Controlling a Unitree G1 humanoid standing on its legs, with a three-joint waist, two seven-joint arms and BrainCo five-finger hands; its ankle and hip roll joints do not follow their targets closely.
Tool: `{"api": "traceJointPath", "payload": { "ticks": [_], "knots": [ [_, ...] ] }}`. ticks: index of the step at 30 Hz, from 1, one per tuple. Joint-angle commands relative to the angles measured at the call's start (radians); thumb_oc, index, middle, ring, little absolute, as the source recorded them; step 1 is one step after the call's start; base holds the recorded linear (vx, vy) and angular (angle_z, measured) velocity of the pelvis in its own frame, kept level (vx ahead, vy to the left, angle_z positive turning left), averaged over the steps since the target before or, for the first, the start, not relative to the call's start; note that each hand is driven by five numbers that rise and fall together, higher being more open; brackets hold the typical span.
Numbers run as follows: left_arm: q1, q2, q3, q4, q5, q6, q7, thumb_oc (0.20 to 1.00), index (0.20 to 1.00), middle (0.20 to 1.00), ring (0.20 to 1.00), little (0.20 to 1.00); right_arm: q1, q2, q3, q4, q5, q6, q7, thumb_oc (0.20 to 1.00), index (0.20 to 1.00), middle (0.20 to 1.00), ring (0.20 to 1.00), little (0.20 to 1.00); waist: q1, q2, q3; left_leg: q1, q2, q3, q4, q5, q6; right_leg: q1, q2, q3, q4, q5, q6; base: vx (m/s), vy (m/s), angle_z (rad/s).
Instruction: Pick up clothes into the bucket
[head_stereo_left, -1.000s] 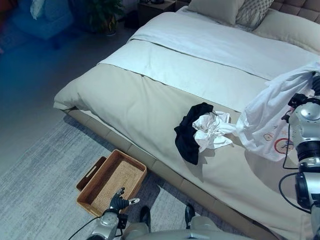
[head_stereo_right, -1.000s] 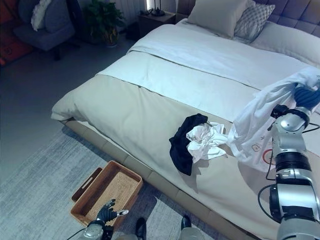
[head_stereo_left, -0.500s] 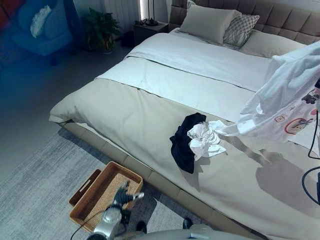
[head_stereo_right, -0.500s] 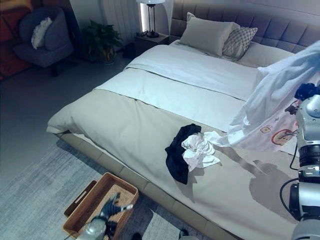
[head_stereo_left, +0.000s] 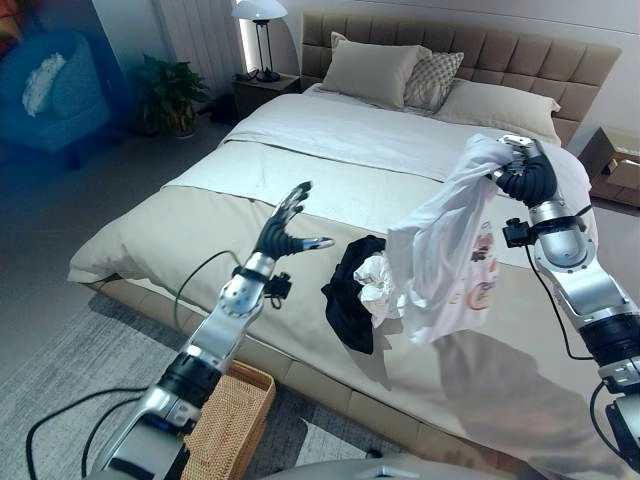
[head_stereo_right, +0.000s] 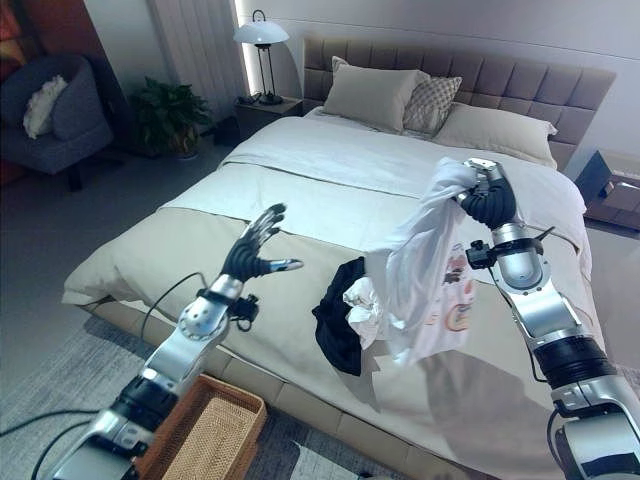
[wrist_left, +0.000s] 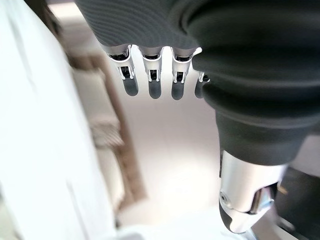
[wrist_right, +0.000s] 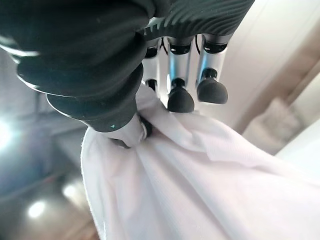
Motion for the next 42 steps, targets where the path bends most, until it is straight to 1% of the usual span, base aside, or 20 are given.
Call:
{"api": "traceJointPath", "payload": {
  "ticks": [1,3,8,10,13,17,18,19,22,23,24,25,29,33,36,37,38,42],
  "knots": [
    [-0.09,-0.012,-0.036,0.037,-0.063,-0.031,-0.003,1.0,1.0,1.0,1.0,1.0,-0.131,-0.01,-0.012,-0.048,0.062,-0.052,0.023,0.2,0.2,0.2,0.2,0.2,0.012,-0.037,-0.056,-0.028,-0.029,-0.03,0.11,-0.128,0.018,-0.056,-0.044,-0.005,0.113,-0.036,0.05,-0.03,0.006,-0.06],
    [-0.134,-0.031,-0.071,0.045,-0.069,-0.022,-0.01,1.0,1.0,1.0,1.0,1.0,-0.133,-0.009,0.003,-0.102,0.093,-0.055,0.049,0.2,0.2,0.2,0.2,0.2,0.008,-0.035,-0.054,-0.028,-0.03,-0.028,0.11,-0.126,0.019,-0.057,-0.044,0.0,0.113,-0.033,0.052,0.0,0.0,0.0],
    [-0.171,-0.089,-0.125,0.101,-0.089,-0.003,-0.023,1.0,1.0,1.0,1.0,1.0,-0.149,-0.008,0.031,-0.212,0.153,-0.07,0.087,0.2,0.2,0.2,0.2,0.2,0.001,-0.034,-0.052,-0.029,-0.03,-0.022,0.111,-0.124,0.021,-0.06,-0.043,0.01,0.107,-0.025,0.053,0.0,0.0,-0.01],
    [-0.191,-0.123,-0.156,0.15,-0.089,0.013,-0.031,1.0,1.0,1.0,1.0,1.0,-0.166,-0.01,0.04,-0.277,0.177,-0.08,0.098,0.2,0.2,0.2,0.2,0.2,-0.003,-0.033,-0.047,-0.033,-0.03,-0.019,0.117,-0.123,0.021,-0.062,-0.043,0.014,0.103,-0.021,0.053,-0.02,-0.004,0.0],
    [-0.193,-0.138,-0.174,0.171,-0.115,0.023,-0.045,1.0,1.0,1.0,1.0,1.0,-0.178,-0.008,0.039,-0.315,0.18,-0.086,0.096,0.2,0.2,0.2,0.2,0.2,-0.005,-0.031,-0.043,-0.035,-0.031,-0.017,0.12,-0.123,0.022,-0.065,-0.043,0.014,0.103,-0.018,0.052,-0.02,-0.003,-0.05],
    [-0.192,-0.148,-0.189,0.183,-0.154,0.039,-0.064,1.0,1.0,1.0,1.0,1.0,-0.191,0.003,0.034,-0.357,0.179,-0.091,0.088,0.2,0.2,0.2,0.2,0.2,-0.004,-0.029,-0.037,-0.039,-0.031,-0.014,0.128,-0.124,0.022,-0.065,-0.044,0.014,0.101,-0.015,0.052,0.0,-0.004,-0.13],
    [-0.19,-0.15,-0.194,0.187,-0.17,0.043,-0.07,1.0,1.0,1.0,1.0,1.0,-0.193,0.005,0.037,-0.364,0.183,-0.09,0.089,0.2,0.2,0.2,0.2,0.2,-0.004,-0.027,-0.037,-0.034,-0.03,-0.015,0.129,-0.133,0.022,-0.059,-0.044,0.012,0.101,-0.022,0.053,0.0,-0.008,-0.05],
    [-0.191,-0.149,-0.201,0.182,-0.2,0.045,-0.081,1.0,1.0,1.0,1.0,1.0,-0.198,0.005,0.036,-0.368,0.183,-0.09,0.085,0.2,0.2,0.2,0.2,0.2,-0.004,-0.029,-0.035,-0.041,-0.031,-0.016,0.133,-0.125,0.021,-0.064,-0.045,0.012,0.102,-0.015,0.052,0.03,-0.006,-0.01],
    [-0.185,-0.142,-0.232,0.149,-0.347,0.063,-0.123,1.0,1.0,1.0,1.0,1.0,-0.201,0.006,0.042,-0.378,0.196,-0.088,0.081,0.2,0.2,0.2,0.2,0.2,-0.005,-0.026,-0.031,-0.036,-0.031,-0.021,0.138,-0.134,0.02,-0.054,-0.044,0.006,0.103,-0.023,0.052,0.01,0.0,0.0],
    [-0.188,-0.139,-0.248,0.142,-0.377,0.072,-0.134,1.0,1.0,1.0,1.0,1.0,-0.203,0.006,0.047,-0.379,0.198,-0.086,0.082,0.2,0.2,0.2,0.2,0.2,-0.006,-0.026,-0.031,-0.037,-0.032,-0.021,0.14,-0.134,0.02,-0.053,-0.044,0.005,0.102,-0.023,0.052,0.0,0.0,0.0],
    [-0.189,-0.138,-0.248,0.142,-0.377,0.073,-0.134,1.0,1.0,1.0,1.0,1.0,-0.203,0.006,0.047,-0.379,0.198,-0.086,0.082,0.2,0.2,0.2,0.2,0.2,-0.006,-0.026,-0.031,-0.037,-0.032,-0.021,0.14,-0.134,0.02,-0.052,-0.044,0.005,0.102,-0.023,0.052,0.0,0.0,0.0],
    [-0.196,-0.123,-0.274,0.124,-0.417,0.084,-0.144,1.0,1.0,1.0,1.0,1.0,-0.199,0.007,0.057,-0.386,0.204,-0.081,0.085,0.2,0.2,0.2,0.2,0.2,-0.006,-0.024,-0.031,-0.038,-0.031,-0.023,0.141,-0.134,0.02,-0.051,-0.045,0.001,0.1,-0.022,0.052,0.0,0.0,0.0],
    [-0.215,-0.121,-0.28,0.144,-0.385,0.09,-0.12,1.0,1.0,1.0,1.0,1.0,-0.195,0.009,0.068,-0.396,0.204,-0.074,0.088,0.2,0.2,0.2,0.2,0.2,-0.003,-0.027,-0.029,-0.044,-0.033,-0.028,0.147,-0.134,0.018,-0.052,-0.046,-0.003,0.104,-0.024,0.052,0.0,0.0,0.0],
    [-0.219,-0.156,-0.266,0.174,-0.389,0.085,-0.097,1.0,1.0,1.0,1.0,1.0,-0.197,0.016,0.07,-0.407,0.212,-0.076,0.089,0.2,0.2,0.2,0.2,0.2,-0.001,-0.032,-0.028,-0.048,-0.035,-0.032,0.153,-0.136,0.019,-0.053,-0.047,-0.006,0.108,-0.026,0.051,0.0,0.0,0.0],
    [-0.212,-0.167,-0.271,0.157,-0.516,0.095,-0.139,1.0,1.0,1.0,1.0,1.0,-0.198,0.022,0.073,-0.415,0.241,-0.085,0.092,0.2,0.2,0.2,0.2,0.2,-0.008,-0.034,-0.029,-0.049,-0.033,-0.03,0.154,-0.136,0.019,-0.056,-0.047,-0.003,0.112,-0.027,0.051,0.0,0.0,0.0],
    [-0.212,-0.167,-0.271,0.157,-0.517,0.095,-0.14,1.0,1.0,1.0,1.0,1.0,-0.198,0.022,0.073,-0.415,0.241,-0.085,0.092,0.2,0.2,0.2,0.2,0.2,-0.008,-0.034,-0.029,-0.049,-0.033,-0.03,0.154,-0.136,0.019,-0.056,-0.047,-0.003,0.112,-0.028,0.051,0.0,0.0,0.0],
    [-0.194,-0.174,-0.275,0.148,-0.612,0.109,-0.165,1.0,1.0,1.0,1.0,1.0,-0.197,0.023,0.08,-0.422,0.257,-0.087,0.097,0.2,0.2,0.2,0.2,0.2,-0.011,-0.035,-0.031,-0.047,-0.032,-0.029,0.152,-0.136,0.018,-0.057,-0.046,0.0,0.113,-0.028,0.051,0.0,0.0,0.0],
    [-0.145,-0.184,-0.278,0.108,-0.81,0.153,-0.232,1.0,1.0,1.0,1.0,1.0,-0.202,0.03,0.1,-0.429,0.284,-0.096,0.105,0.2,0.2,0.2,0.2,0.2,-0.019,-0.039,-0.035,-0.042,-0.03,-0.024,0.148,-0.137,0.017,-0.059,-0.044,0.004,0.112,-0.03,0.051,0.0,0.0,0.0]
  ]
}}
